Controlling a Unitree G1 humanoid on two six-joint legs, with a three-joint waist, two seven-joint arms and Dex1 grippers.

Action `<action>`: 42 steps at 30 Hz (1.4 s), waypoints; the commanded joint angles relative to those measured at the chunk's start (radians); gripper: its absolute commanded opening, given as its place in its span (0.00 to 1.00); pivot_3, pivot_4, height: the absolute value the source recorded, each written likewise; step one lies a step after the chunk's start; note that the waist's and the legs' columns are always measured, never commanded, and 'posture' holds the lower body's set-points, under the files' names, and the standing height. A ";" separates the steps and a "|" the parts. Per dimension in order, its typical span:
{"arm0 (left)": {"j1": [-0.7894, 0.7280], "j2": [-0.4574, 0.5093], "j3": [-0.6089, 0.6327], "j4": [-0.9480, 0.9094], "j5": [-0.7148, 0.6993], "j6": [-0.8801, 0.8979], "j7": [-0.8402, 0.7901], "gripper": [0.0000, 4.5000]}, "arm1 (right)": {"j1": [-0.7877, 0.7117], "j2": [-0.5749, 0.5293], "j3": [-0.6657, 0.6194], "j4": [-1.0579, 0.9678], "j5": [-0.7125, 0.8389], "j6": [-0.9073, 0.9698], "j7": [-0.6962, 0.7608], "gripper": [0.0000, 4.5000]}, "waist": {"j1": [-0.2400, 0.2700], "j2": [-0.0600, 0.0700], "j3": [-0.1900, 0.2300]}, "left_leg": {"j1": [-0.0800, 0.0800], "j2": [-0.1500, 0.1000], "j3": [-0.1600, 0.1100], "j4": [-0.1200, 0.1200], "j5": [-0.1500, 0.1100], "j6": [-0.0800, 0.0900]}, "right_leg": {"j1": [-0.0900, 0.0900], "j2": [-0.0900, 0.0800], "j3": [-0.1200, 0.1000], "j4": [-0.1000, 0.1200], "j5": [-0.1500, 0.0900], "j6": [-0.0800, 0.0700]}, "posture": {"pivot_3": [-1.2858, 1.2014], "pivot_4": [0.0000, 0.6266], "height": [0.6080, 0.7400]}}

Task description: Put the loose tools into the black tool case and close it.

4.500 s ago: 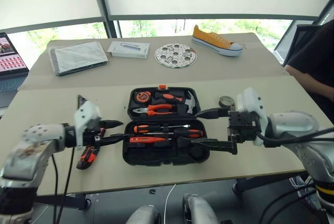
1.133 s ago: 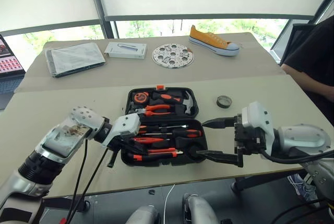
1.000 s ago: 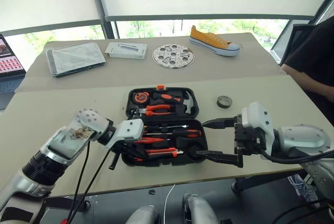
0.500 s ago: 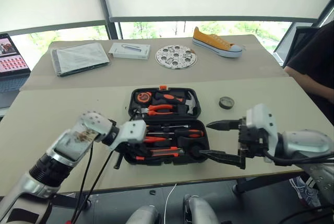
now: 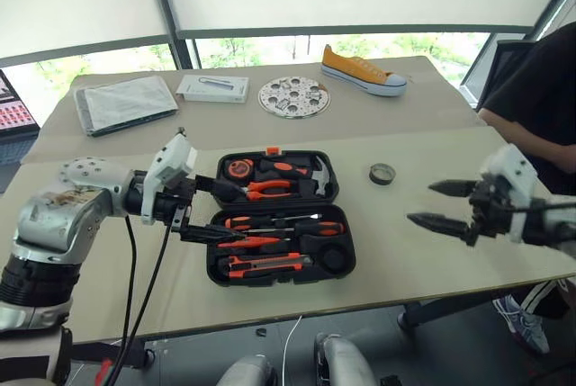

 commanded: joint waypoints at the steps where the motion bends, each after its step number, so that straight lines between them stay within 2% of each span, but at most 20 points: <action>1: -0.014 0.004 0.001 -0.022 -0.003 -0.020 0.013 0.98 | -0.159 0.071 0.158 0.200 -0.181 -0.109 -0.011 1.00 | -0.005 0.000 0.000 | 0.000 0.000 0.000 0.000 0.000 0.000 | -0.001 0.000 0.000 0.000 0.000 0.000 | 0.52 0.24 0.98; 2: -0.015 0.000 -0.001 -0.025 -0.002 -0.022 0.020 0.98 | -0.204 0.097 0.192 0.263 -0.220 -0.136 -0.011 1.00 | -0.006 0.000 0.000 | -0.001 0.000 0.000 0.001 0.003 0.005 | -0.001 0.000 0.000 0.000 0.001 -0.001 | 0.52 0.24 0.98; 7: -0.016 -0.012 -0.008 -0.036 0.007 -0.047 0.040 0.98 | -0.391 0.216 0.288 0.577 -0.370 -0.255 -0.041 1.00 | -0.010 0.001 0.000 | -0.005 -0.002 -0.001 0.001 0.004 0.008 | -0.005 -0.001 -0.002 0.000 0.001 -0.001 | 0.52 0.24 0.98; 15: 0.009 -0.012 -0.008 -0.051 0.007 -0.060 0.068 0.98 | -0.547 0.328 0.310 0.882 -0.480 -0.422 -0.042 1.00 | -0.017 0.001 0.001 | -0.008 -0.002 -0.002 0.002 0.004 0.008 | -0.008 -0.001 -0.003 0.000 0.002 -0.002 | 0.52 0.24 0.98; 18: 0.007 -0.016 -0.012 -0.048 0.011 -0.064 0.079 1.00 | -0.587 0.366 0.310 0.969 -0.509 -0.468 -0.044 0.85 | -0.019 0.001 0.001 | -0.008 -0.002 -0.002 0.002 0.005 0.008 | -0.008 -0.001 -0.003 0.000 0.002 -0.003 | 0.52 0.24 0.98; 26: -0.007 -0.026 -0.036 -0.036 0.022 -0.081 0.082 1.00 | -0.647 0.385 0.293 1.097 -0.561 -0.558 -0.047 0.23 | -0.021 0.001 0.001 | -0.008 -0.002 -0.002 0.002 0.005 0.008 | -0.009 -0.001 -0.003 0.000 0.002 -0.003 | 0.52 0.24 0.98; 29: -0.006 -0.023 -0.043 -0.037 0.024 -0.085 0.073 1.00 | -0.629 0.338 0.235 0.947 -0.481 -0.490 0.068 0.01 | -0.021 0.002 0.001 | -0.009 -0.002 -0.002 0.003 0.005 0.008 | -0.009 -0.001 -0.003 0.000 0.002 -0.003 | 0.52 0.24 0.98; 33: 0.009 -0.011 -0.058 -0.050 0.028 -0.098 0.047 1.00 | -0.485 0.270 0.189 0.512 -0.308 -0.288 0.269 0.01 | -0.019 0.003 0.001 | -0.016 -0.002 -0.003 0.006 0.005 0.008 | -0.017 -0.001 -0.004 0.002 0.003 -0.004 | 0.52 0.24 0.98; 36: 0.033 -0.002 -0.074 -0.074 0.041 -0.123 0.021 1.00 | -0.314 0.195 0.173 0.062 -0.099 -0.084 0.374 0.01 | -0.018 0.003 0.001 | -0.018 -0.001 -0.003 0.007 0.005 0.008 | -0.019 -0.001 -0.004 0.002 0.003 -0.004 | 0.52 0.24 0.98; 39: 0.052 0.007 -0.084 -0.100 0.040 -0.142 -0.002 1.00 | -0.180 0.158 0.195 -0.230 -0.018 0.002 0.367 0.01 | -0.014 0.003 0.001 | -0.020 -0.001 -0.003 0.007 0.005 0.008 | -0.020 -0.001 -0.004 0.002 0.003 -0.005 | 0.52 0.24 0.98; 42: 0.063 0.016 -0.090 -0.116 0.039 -0.158 -0.022 1.00 | -0.106 0.148 0.234 -0.357 -0.031 0.023 0.322 0.01 | -0.010 0.003 0.001 | -0.019 -0.001 -0.003 0.010 0.004 0.007 | -0.018 -0.001 -0.004 0.002 0.004 -0.004 | 0.52 0.24 0.98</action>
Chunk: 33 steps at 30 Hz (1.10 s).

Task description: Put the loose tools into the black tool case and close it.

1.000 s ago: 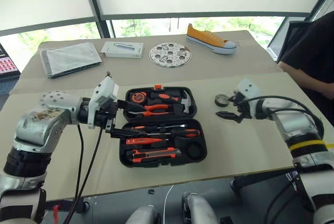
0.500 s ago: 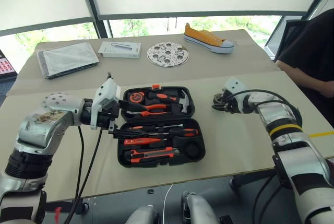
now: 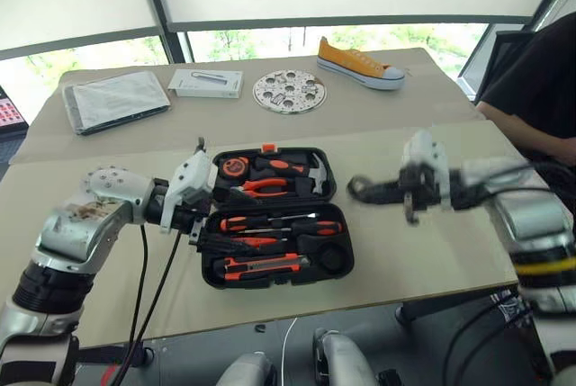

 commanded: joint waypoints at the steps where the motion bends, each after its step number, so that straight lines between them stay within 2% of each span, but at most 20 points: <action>1: 0.009 0.026 0.002 -0.053 -0.002 -0.039 -0.039 1.00 | 0.065 -0.022 0.046 -0.163 -0.019 0.013 -0.050 0.01 | 0.003 0.000 0.000 | 0.000 0.000 0.000 0.000 -0.001 -0.003 | 0.001 0.000 0.000 -0.001 0.001 0.001 | 0.52 0.24 0.98; 12: -0.009 0.030 -0.025 -0.044 0.023 -0.074 -0.056 1.00 | 0.109 -0.021 0.204 -0.106 -0.213 -0.062 -0.138 0.01 | 0.008 0.000 0.000 | 0.002 -0.001 0.002 0.000 0.000 0.000 | 0.001 0.000 -0.002 -0.001 0.002 0.001 | 0.52 0.24 0.98; 14: -0.011 0.032 -0.025 -0.041 0.024 -0.073 -0.056 1.00 | 0.111 -0.024 0.214 -0.093 -0.235 -0.073 -0.142 0.17 | 0.009 0.000 0.000 | 0.002 -0.001 0.002 0.000 0.000 0.000 | 0.001 0.000 -0.002 -0.001 0.002 0.001 | 0.52 0.24 0.98; 16: -0.013 0.035 -0.024 -0.037 0.026 -0.073 -0.056 1.00 | 0.120 -0.026 0.205 -0.112 -0.210 -0.064 -0.126 0.25 | 0.010 0.000 0.000 | 0.002 -0.001 0.002 0.000 0.000 0.000 | 0.001 0.000 -0.002 -0.001 0.002 0.001 | 0.52 0.24 0.98; 20: -0.011 0.041 -0.020 -0.024 0.034 -0.072 -0.057 1.00 | 0.132 -0.033 0.161 -0.171 -0.131 -0.038 -0.091 0.55 | 0.014 0.000 0.000 | 0.002 -0.001 0.001 0.000 0.000 0.000 | 0.001 0.000 -0.003 -0.001 0.002 0.001 | 0.52 0.24 0.98; 24: 0.009 0.048 -0.013 -0.009 0.049 -0.071 -0.039 1.00 | 0.122 -0.049 0.075 -0.194 -0.033 0.022 -0.082 0.55 | 0.014 0.000 0.000 | 0.001 -0.002 0.001 0.000 0.000 0.000 | 0.001 0.000 -0.005 -0.001 0.002 0.001 | 0.52 0.24 0.98; 27: 0.049 0.051 0.024 0.031 0.069 -0.069 0.022 1.00 | 0.095 -0.054 -0.038 -0.152 0.036 0.080 -0.117 0.55 | 0.014 0.000 0.000 | 0.001 -0.002 0.001 0.001 0.000 -0.001 | 0.002 0.000 -0.005 -0.001 0.002 0.001 | 0.52 0.24 0.98; 29: 0.099 0.055 0.081 0.094 0.092 -0.079 0.087 1.00 | 0.091 -0.059 -0.121 -0.086 0.057 0.111 -0.155 0.44 | 0.014 0.000 0.000 | 0.002 -0.001 0.001 0.001 0.000 0.000 | 0.002 0.000 -0.004 -0.001 0.002 0.001 | 0.52 0.24 0.98; 30: 0.128 0.061 0.110 0.122 0.100 -0.091 0.107 0.88 | 0.100 -0.067 -0.145 -0.058 0.048 0.102 -0.169 0.39 | 0.015 0.000 0.000 | 0.002 -0.001 0.001 0.000 0.000 0.000 | 0.002 0.001 -0.005 -0.001 0.002 0.001 | 0.52 0.24 0.98; 32: 0.179 0.071 0.156 0.163 0.120 -0.114 0.141 0.75 | 0.124 -0.077 -0.167 -0.004 0.009 0.059 -0.193 0.25 | 0.015 0.000 0.000 | 0.003 0.000 0.001 -0.001 0.000 0.000 | 0.001 0.001 -0.005 -0.001 0.002 0.000 | 0.52 0.24 0.98; 33: 0.203 0.075 0.173 0.180 0.130 -0.122 0.156 0.65 | 0.132 -0.073 -0.165 0.030 -0.017 0.035 -0.213 0.15 | 0.015 0.000 0.000 | 0.003 0.000 0.001 -0.002 0.000 0.000 | 0.000 0.001 -0.005 -0.001 0.002 0.000 | 0.52 0.24 0.98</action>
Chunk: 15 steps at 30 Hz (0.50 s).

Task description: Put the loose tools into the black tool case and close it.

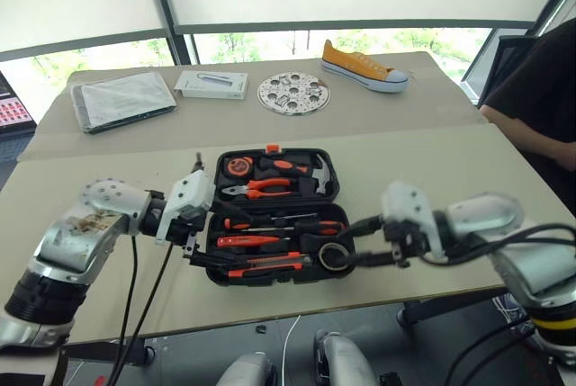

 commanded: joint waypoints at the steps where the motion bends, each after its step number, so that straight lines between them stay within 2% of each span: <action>1: 0.061 0.025 0.090 0.057 0.037 -0.047 0.062 0.61 | 0.030 -0.003 -0.039 0.089 -0.058 -0.068 -0.058 0.11 | 0.000 0.000 0.000 | 0.000 0.000 0.000 -0.001 0.000 0.000 | 0.000 0.000 0.000 0.000 0.000 0.000 | 0.52 0.24 0.98; 2: 0.074 0.019 0.094 0.071 0.049 -0.055 0.083 0.51 | 0.035 0.005 -0.026 0.119 -0.086 -0.102 -0.072 0.04 | 0.000 0.000 0.000 | 0.000 0.000 0.000 -0.001 0.000 0.000 | -0.001 0.000 -0.001 0.000 0.000 0.000 | 0.52 0.24 0.98; 3: 0.082 0.014 0.095 0.079 0.057 -0.062 0.097 0.44 | 0.038 0.011 -0.016 0.139 -0.105 -0.126 -0.080 0.00 | 0.000 0.000 0.000 | 0.000 -0.001 0.001 -0.001 0.000 0.000 | -0.001 -0.001 -0.002 0.000 0.000 0.000 | 0.52 0.24 0.98; 5: 0.087 -0.006 0.089 0.089 0.070 -0.056 0.136 0.25 | 0.041 0.027 0.011 0.176 -0.150 -0.200 -0.092 0.00 | 0.003 0.000 0.000 | -0.001 -0.002 0.002 0.000 0.000 0.000 | -0.001 -0.002 -0.003 0.000 0.000 0.000 | 0.52 0.24 0.98; 8: 0.095 -0.041 0.063 0.091 0.091 -0.066 0.177 0.02 | 0.028 0.068 0.063 0.231 -0.214 -0.297 -0.113 0.00 | 0.005 0.000 0.000 | 0.000 -0.002 0.002 0.001 0.000 0.000 | 0.001 -0.002 -0.003 0.000 0.000 0.000 | 0.52 0.24 0.98; 12: 0.094 -0.076 0.020 0.077 0.117 -0.066 0.192 0.01 | -0.005 0.115 0.147 0.288 -0.308 -0.436 -0.111 0.00 | 0.003 0.000 0.000 | 0.000 -0.001 0.002 0.001 0.000 0.000 | 0.000 -0.002 -0.002 0.000 0.000 0.000 | 0.52 0.24 0.98; 15: 0.079 -0.106 0.005 0.063 0.094 -0.024 0.201 0.01 | -0.028 0.154 0.179 0.294 -0.317 -0.486 -0.098 0.00 | 0.002 0.000 0.000 | 0.000 -0.001 0.002 0.001 0.000 0.000 | 0.000 -0.002 -0.002 0.000 0.000 0.000 | 0.52 0.24 0.98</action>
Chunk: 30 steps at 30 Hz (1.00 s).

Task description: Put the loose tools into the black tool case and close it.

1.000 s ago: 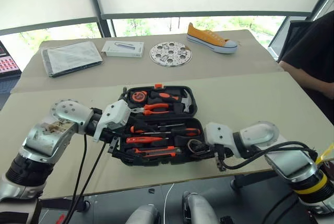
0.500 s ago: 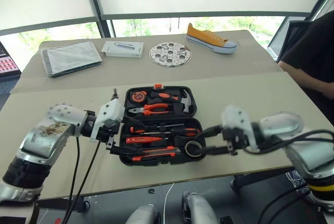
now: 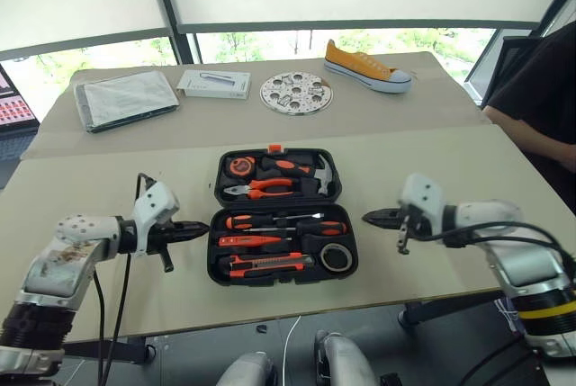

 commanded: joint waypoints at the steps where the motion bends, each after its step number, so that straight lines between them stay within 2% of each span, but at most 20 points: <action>1: -0.028 -0.032 -0.008 -0.035 -0.031 0.042 0.008 0.01 | -0.035 0.028 0.010 -0.018 -0.012 -0.088 0.018 0.00 | 0.003 0.000 0.000 | 0.000 0.000 0.000 0.000 0.000 0.000 | 0.000 0.000 0.000 0.000 0.000 0.000 | 0.52 0.24 0.98; 9: 0.063 -0.032 0.002 -0.156 -0.098 0.064 -0.063 0.01 | 0.055 -0.006 -0.009 -0.140 0.031 -0.079 0.093 0.00 | 0.002 0.000 0.000 | 0.000 0.000 -0.001 -0.001 0.000 0.000 | -0.001 0.000 -0.002 0.000 0.000 0.000 | 0.52 0.24 0.98; 15: 0.158 -0.007 0.027 -0.226 -0.077 0.040 -0.067 0.01 | 0.143 -0.037 -0.046 -0.228 0.039 -0.057 0.087 0.00 | 0.002 0.000 0.000 | 0.000 0.000 -0.001 -0.001 -0.001 -0.001 | 0.000 0.000 -0.002 -0.001 0.000 0.000 | 0.52 0.24 0.98; 24: 0.202 0.032 0.084 -0.150 -0.019 0.025 -0.012 0.01 | 0.226 -0.106 -0.145 -0.251 0.013 0.021 0.047 0.00 | 0.004 0.000 0.000 | 0.001 0.001 0.000 -0.001 -0.002 -0.003 | 0.000 0.000 -0.002 0.000 0.000 0.000 | 0.52 0.24 0.98; 25: 0.183 0.042 0.108 -0.107 -0.024 0.054 0.004 0.06 | 0.225 -0.126 -0.184 -0.238 0.032 0.068 0.045 0.13 | 0.005 0.000 0.000 | 0.001 0.001 0.000 -0.001 -0.002 -0.003 | 0.000 0.000 -0.002 0.000 0.000 0.000 | 0.52 0.24 0.98; 27: 0.145 0.053 0.148 -0.049 -0.052 0.116 0.025 0.17 | 0.217 -0.148 -0.236 -0.226 0.072 0.142 0.041 0.24 | 0.008 0.000 0.000 | 0.001 0.000 0.000 -0.001 -0.002 -0.003 | 0.001 0.000 -0.002 0.000 0.000 0.000 | 0.52 0.24 0.98; 30: -0.014 0.034 0.205 0.067 -0.135 0.299 0.089 0.41 | 0.125 -0.133 -0.292 -0.202 0.169 0.341 -0.005 0.48 | 0.007 0.000 0.000 | 0.001 0.001 -0.001 0.000 -0.001 -0.004 | 0.001 0.001 -0.002 0.000 0.001 -0.001 | 0.52 0.24 0.98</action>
